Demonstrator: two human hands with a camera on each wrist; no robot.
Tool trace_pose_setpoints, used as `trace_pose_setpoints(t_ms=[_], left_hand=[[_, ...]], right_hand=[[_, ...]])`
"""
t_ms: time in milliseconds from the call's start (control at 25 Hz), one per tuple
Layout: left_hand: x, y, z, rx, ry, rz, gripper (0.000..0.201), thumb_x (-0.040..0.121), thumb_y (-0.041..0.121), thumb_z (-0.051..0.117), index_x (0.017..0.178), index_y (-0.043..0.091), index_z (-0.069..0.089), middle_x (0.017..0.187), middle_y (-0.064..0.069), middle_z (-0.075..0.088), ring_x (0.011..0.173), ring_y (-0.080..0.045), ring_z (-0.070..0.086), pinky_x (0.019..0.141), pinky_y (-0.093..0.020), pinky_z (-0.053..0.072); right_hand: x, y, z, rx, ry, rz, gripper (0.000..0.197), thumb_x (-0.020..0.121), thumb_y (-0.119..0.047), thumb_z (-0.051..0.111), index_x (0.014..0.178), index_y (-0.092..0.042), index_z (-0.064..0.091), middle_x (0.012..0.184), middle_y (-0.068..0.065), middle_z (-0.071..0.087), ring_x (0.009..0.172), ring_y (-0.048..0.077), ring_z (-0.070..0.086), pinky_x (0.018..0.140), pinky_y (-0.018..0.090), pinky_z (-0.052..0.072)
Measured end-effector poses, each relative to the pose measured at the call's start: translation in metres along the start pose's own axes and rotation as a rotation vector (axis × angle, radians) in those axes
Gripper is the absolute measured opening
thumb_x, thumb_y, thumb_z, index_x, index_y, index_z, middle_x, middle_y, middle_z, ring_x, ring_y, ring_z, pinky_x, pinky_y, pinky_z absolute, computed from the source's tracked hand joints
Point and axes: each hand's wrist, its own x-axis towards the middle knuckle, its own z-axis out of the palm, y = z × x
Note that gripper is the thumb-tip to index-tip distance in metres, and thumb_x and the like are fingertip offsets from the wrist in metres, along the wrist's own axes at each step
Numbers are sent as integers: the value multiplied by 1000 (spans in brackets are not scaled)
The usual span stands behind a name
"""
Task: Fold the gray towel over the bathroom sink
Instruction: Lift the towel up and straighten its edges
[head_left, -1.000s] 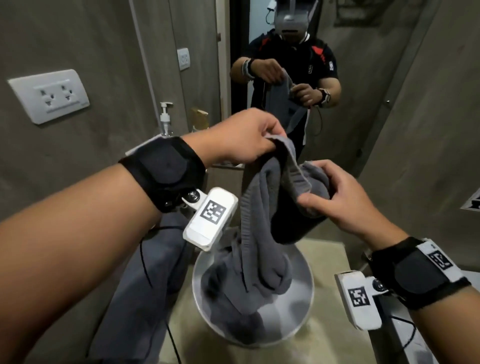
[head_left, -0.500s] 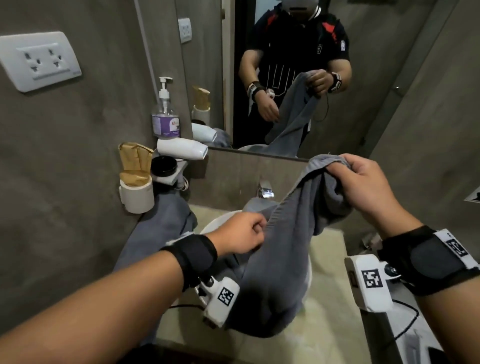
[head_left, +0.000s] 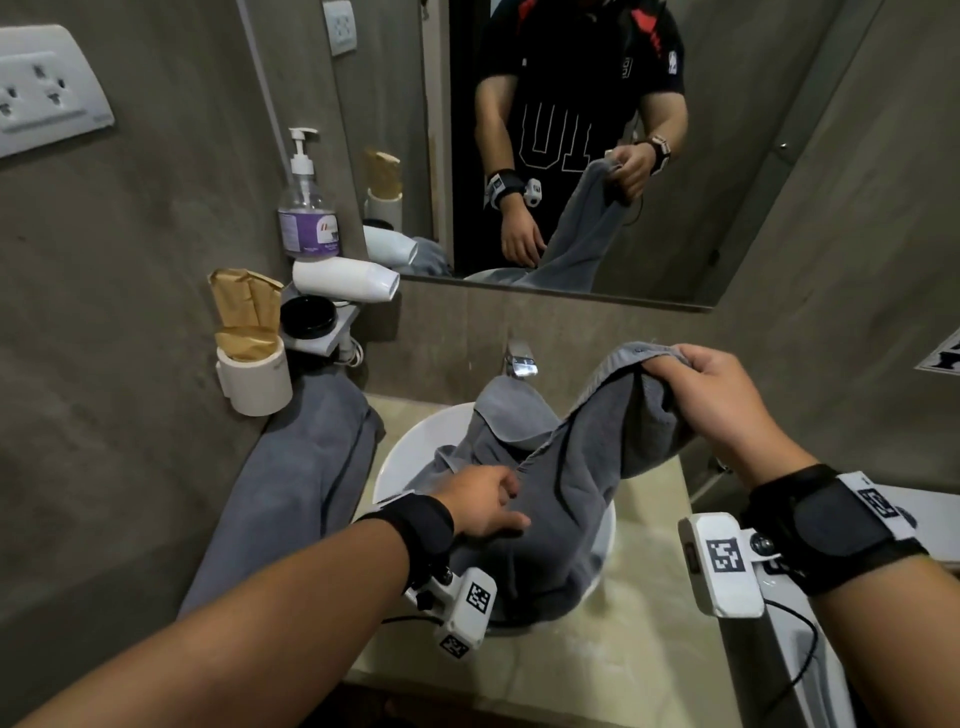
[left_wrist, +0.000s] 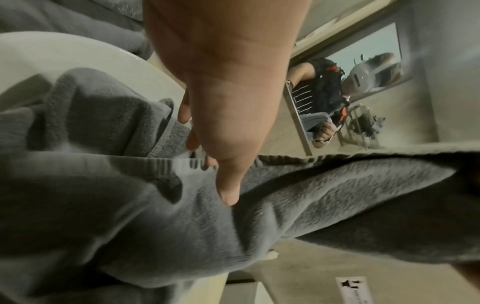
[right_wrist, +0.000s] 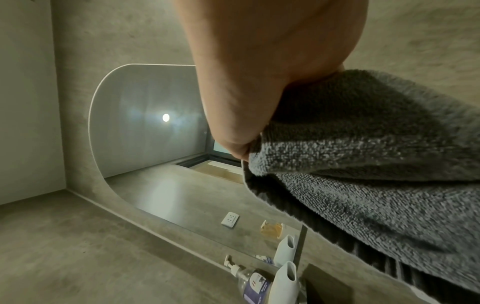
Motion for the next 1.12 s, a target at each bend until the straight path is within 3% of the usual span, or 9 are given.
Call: trace_pose_setpoints(t_ms=[200, 360, 440, 520, 680, 840, 920, 1000, 1120], left_hand=[[9, -10, 17, 209, 76, -143, 61, 75, 54, 71, 123, 23, 51, 124, -6, 60, 114, -31, 57, 91, -36, 46], [14, -16, 26, 180, -12, -173, 49, 83, 42, 71, 120, 15, 53, 123, -11, 63, 114, -34, 59, 93, -38, 48], [10, -15, 23, 168, 5, -96, 21, 90, 34, 66, 96, 16, 57, 106, -11, 67, 105, -34, 62, 81, -32, 45], [2, -8, 2, 108, 70, 4, 15, 93, 27, 64, 86, 17, 57, 91, -7, 65, 98, -33, 63, 73, -28, 39], [-20, 40, -97, 134, 281, 328, 13, 96, 21, 63, 101, 12, 72, 100, -6, 71, 99, -25, 65, 77, -24, 40], [-58, 111, -192, 409, 228, 645, 17, 94, 23, 66, 106, 16, 76, 100, -3, 72, 91, -15, 63, 82, -25, 45], [-79, 132, -215, 479, 218, 703, 17, 92, 25, 68, 105, 18, 77, 97, 2, 73, 86, -9, 62, 80, -21, 45], [-94, 136, -220, 449, 279, 704, 17, 91, 28, 71, 105, 21, 76, 94, 8, 73, 81, -3, 60, 76, -16, 44], [-104, 109, -204, 162, 350, 579, 29, 82, 33, 81, 106, 20, 70, 89, 7, 70, 78, -8, 62, 73, -17, 49]], right_hand=[[1, -4, -10, 170, 16, 85, 44, 73, -41, 67, 90, -1, 71, 82, 9, 70, 78, 19, 61, 75, 37, 47], [1, -6, -10, 177, 29, 79, 50, 68, -44, 68, 90, 0, 71, 80, 8, 70, 75, 16, 61, 74, 36, 46], [-1, -3, -11, 131, 40, 70, 53, 66, -52, 70, 92, -6, 71, 83, 7, 72, 77, 14, 63, 75, 35, 48], [-6, 3, -16, -44, 59, 29, 61, 67, -62, 76, 112, -22, 65, 107, -3, 70, 93, 8, 63, 78, 28, 50], [-21, 3, -18, -284, -123, -84, 93, 57, -77, 78, 136, -45, 42, 129, -17, 52, 116, 3, 51, 86, 20, 40], [-24, -35, 14, -373, -439, -316, 96, 59, -72, 79, 143, -47, 42, 136, -23, 53, 121, 0, 52, 92, 20, 43], [-22, -55, 28, -276, -498, -414, 71, 73, -54, 80, 137, -35, 55, 132, -17, 62, 118, 0, 58, 99, 25, 47], [-21, -68, 35, -243, -480, -475, 26, 88, -37, 73, 105, -17, 69, 100, -5, 71, 94, 9, 65, 87, 38, 50], [-19, -72, 33, -171, -433, -464, 28, 96, -26, 65, 78, -6, 58, 71, 1, 55, 68, 11, 49, 66, 36, 40]])
